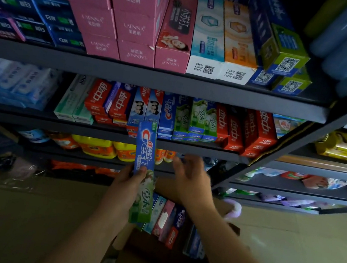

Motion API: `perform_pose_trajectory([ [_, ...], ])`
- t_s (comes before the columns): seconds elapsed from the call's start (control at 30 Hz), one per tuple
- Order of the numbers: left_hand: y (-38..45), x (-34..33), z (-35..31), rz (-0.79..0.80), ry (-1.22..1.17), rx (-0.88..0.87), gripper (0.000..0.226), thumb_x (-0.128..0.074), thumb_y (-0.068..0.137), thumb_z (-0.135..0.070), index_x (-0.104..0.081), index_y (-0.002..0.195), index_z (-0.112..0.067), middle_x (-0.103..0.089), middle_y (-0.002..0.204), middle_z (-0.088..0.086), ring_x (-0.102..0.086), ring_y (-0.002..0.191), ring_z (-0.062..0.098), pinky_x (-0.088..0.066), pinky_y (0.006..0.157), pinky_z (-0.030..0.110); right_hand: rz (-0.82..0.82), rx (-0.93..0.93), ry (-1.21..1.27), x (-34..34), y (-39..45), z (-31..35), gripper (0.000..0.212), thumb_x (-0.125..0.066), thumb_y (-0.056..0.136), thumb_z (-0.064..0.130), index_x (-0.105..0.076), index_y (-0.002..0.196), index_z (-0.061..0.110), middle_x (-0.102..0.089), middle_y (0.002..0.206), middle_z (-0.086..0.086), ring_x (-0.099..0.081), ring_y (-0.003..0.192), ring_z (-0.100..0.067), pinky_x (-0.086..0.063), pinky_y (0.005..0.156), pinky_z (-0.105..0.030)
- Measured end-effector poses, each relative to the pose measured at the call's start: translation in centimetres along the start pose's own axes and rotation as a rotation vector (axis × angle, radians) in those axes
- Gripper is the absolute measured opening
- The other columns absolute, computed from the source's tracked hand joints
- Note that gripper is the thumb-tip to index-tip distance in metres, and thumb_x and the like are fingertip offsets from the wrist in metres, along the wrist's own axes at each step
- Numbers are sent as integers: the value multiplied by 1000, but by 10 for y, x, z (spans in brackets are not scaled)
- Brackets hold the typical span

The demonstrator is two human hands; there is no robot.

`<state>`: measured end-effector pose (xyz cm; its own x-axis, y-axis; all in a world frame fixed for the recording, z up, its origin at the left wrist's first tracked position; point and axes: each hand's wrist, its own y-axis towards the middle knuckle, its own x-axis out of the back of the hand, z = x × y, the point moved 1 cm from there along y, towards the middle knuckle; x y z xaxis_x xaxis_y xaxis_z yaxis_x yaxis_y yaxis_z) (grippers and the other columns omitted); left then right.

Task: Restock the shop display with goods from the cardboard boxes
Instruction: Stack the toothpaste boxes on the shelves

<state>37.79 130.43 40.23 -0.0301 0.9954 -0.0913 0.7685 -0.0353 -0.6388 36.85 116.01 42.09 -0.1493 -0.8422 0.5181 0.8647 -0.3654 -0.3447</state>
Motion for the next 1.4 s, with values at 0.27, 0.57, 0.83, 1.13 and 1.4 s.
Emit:
perform_pose_trajectory([
  [0.27,11,-32,-20,86,-29,-65,21,-55,94,-33,-60,112,-25,-71,95,3,-69,86,23,-54,73,37,215,-97,197,-12,-43,-21,29,-57,92,42,-60,113,22,-69,92,6,-65,74,0,-51,63,-17],
  [0.57,26,-38,-57,185,76,-101,43,-51,97,-29,-45,140,-24,-49,141,0,-49,126,20,-39,107,48,117,-205,538,-9,12,3,34,-54,96,35,-65,102,3,-64,62,-1,-58,47,-6,-46,49,-16],
  [0.83,16,2,-23,56,36,-35,19,-49,97,-15,-61,104,-27,-67,101,-3,-61,97,17,-45,83,37,-45,-412,843,-17,62,2,20,-68,89,22,-67,89,2,-69,74,-4,-67,77,-13,-54,87,-29],
  [1.13,6,31,5,-5,12,33,17,-48,95,-14,-61,105,-19,-69,96,1,-63,90,20,-46,74,35,-65,-373,978,-23,74,20,8,-61,93,13,-59,85,15,-63,86,3,-63,78,-8,-54,70,-17],
  [1.4,5,36,4,-13,27,45,18,-45,97,-12,-60,104,-17,-67,98,6,-61,85,20,-45,71,32,-3,-440,1123,-23,79,36,10,-55,96,13,-54,87,16,-57,90,3,-57,74,-6,-45,41,-10],
])
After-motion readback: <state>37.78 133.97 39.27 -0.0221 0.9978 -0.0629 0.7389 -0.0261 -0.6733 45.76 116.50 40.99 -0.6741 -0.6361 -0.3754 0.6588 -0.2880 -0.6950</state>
